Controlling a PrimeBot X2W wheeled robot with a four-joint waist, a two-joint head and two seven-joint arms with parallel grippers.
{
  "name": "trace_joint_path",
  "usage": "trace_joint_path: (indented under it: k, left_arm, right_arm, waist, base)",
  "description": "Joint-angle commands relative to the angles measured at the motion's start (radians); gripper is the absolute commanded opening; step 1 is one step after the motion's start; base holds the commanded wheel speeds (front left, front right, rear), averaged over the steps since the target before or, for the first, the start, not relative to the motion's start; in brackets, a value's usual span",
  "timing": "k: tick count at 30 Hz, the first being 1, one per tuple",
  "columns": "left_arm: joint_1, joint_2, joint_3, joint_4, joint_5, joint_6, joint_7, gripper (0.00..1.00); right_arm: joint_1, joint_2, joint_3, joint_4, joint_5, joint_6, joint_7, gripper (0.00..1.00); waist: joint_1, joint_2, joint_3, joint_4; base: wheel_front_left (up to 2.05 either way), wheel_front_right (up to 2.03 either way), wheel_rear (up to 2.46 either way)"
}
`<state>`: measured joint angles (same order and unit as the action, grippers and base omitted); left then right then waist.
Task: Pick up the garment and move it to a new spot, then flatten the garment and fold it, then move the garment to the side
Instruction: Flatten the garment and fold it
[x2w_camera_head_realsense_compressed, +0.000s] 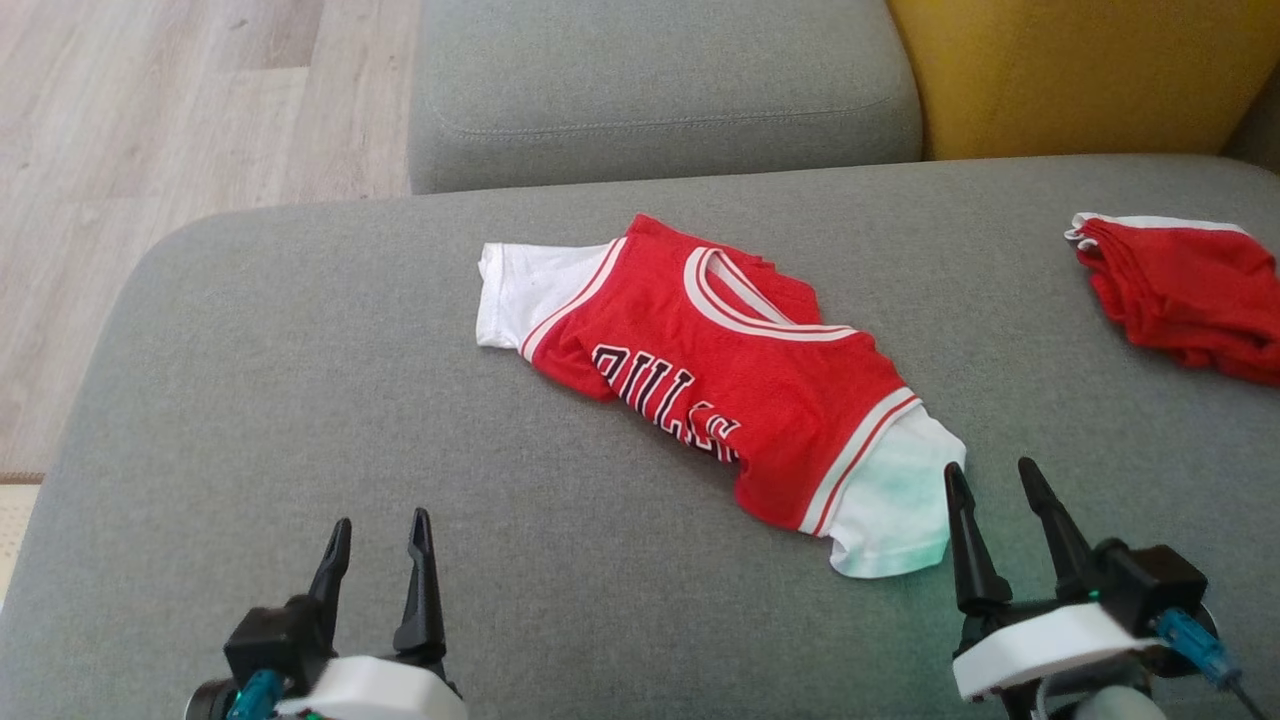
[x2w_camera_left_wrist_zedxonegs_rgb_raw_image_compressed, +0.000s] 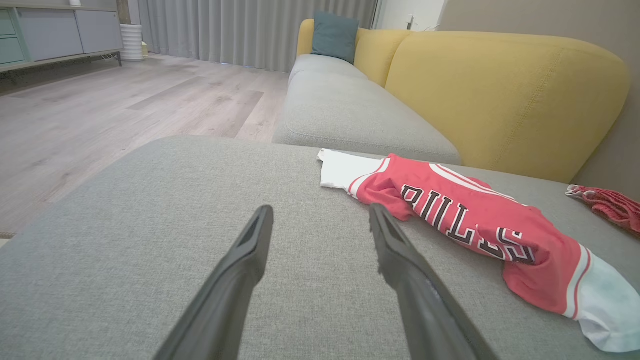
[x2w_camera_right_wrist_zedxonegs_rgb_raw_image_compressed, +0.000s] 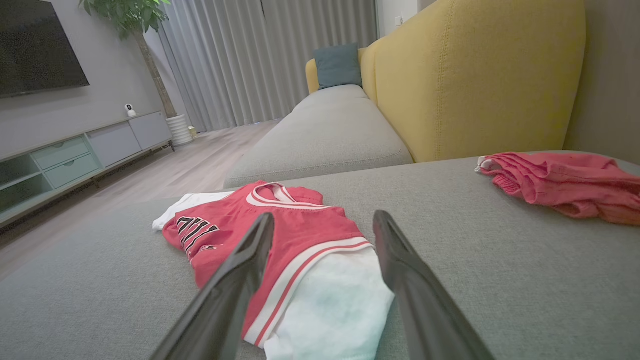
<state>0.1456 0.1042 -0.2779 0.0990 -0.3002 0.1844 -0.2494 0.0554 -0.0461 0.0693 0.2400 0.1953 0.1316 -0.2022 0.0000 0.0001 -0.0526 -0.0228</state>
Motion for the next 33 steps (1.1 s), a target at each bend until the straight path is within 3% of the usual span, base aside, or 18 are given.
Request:
trace_joint_path:
  k: [1,17,23,33]
  left_arm:
    - [-0.027,-0.006,0.038,-0.027,0.014,-0.006,-0.012,1.00]
    - [-0.028,-0.011,0.044,-0.020,0.023,-0.014,-0.012,1.00]
    - [-0.031,-0.013,0.041,-0.023,0.028,-0.017,-0.012,1.00]
    - [-0.068,-0.014,0.014,-0.031,0.043,-0.027,-0.012,1.00]
  right_arm:
    - [-0.028,-0.004,0.022,-0.031,0.001,-0.001,-0.009,1.00]
    - [-0.029,-0.004,0.015,-0.030,0.002,-0.001,-0.013,1.00]
    - [-0.048,-0.004,-0.035,-0.012,-0.019,-0.001,0.007,1.00]
    - [-0.222,-0.004,-0.165,0.199,-0.081,-0.001,0.167,1.00]
  waist:
    - [0.0000,-0.0001,0.001,0.001]
    - [0.0000,-0.0001,0.012,0.002]
    - [0.0000,-0.0001,0.025,0.007]
    - [0.0000,-0.0001,0.107,0.065]
  base:
    - [0.00,0.00,0.00]
    - [0.00,0.00,0.00]
    - [0.00,0.00,0.00]
    - [0.00,0.00,0.00]
